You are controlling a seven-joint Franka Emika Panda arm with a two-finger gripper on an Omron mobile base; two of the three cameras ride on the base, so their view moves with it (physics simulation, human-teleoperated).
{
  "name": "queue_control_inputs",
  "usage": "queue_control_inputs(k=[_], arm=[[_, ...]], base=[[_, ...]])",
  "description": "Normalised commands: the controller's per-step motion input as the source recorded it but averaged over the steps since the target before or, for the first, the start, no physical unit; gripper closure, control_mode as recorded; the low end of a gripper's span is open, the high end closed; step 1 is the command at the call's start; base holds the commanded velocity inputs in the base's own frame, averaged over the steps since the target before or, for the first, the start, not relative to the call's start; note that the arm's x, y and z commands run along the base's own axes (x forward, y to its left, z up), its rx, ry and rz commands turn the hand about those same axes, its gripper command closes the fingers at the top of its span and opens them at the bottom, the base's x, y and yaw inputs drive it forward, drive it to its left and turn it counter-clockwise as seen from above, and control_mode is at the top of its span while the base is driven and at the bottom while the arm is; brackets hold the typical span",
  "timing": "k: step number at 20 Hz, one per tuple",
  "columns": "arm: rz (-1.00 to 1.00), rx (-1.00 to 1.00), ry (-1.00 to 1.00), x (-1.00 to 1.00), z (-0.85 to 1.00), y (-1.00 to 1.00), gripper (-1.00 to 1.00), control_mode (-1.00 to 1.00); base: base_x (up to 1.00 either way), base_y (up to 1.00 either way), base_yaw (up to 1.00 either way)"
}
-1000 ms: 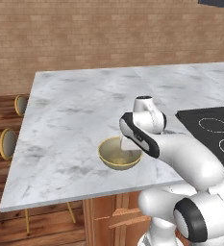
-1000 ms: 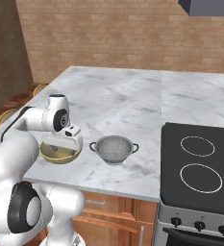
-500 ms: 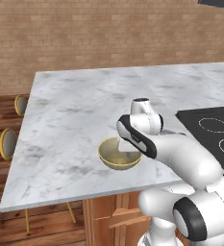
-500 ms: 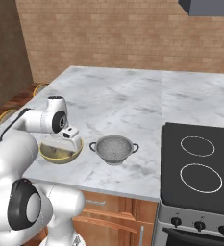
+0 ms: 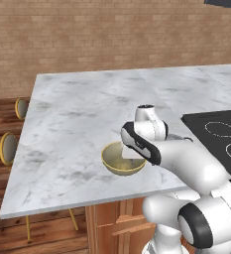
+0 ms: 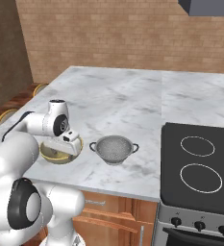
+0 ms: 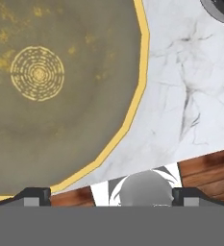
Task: Pick the bowl and colander and place them in the sink. Then turn on the water.
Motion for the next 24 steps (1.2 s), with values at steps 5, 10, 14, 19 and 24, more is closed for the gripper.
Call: queue_control_inputs(k=[5, 10, 14, 19, 24], arm=[[-0.13, 0.0, 0.0, 0.05, -0.02, 0.0, -1.0, -1.0], [-0.13, 0.0, 0.0, 0.11, 0.0, 0.0, -1.0, -1.0], [-0.12, 0.0, 0.0, 0.13, 0.0, 0.0, -1.0, -1.0], [-0.11, 0.0, 0.0, 0.07, -0.1, 0.0, -1.0, -1.0], [-0.1, 0.0, 0.01, 0.14, -0.19, 0.0, -1.0, -1.0]], base=[[0.0, 0.0, 0.0], [0.0, 0.0, 0.0], [0.0, 0.0, 0.0], [0.0, 0.0, 0.0], [0.0, 0.0, 0.0]])
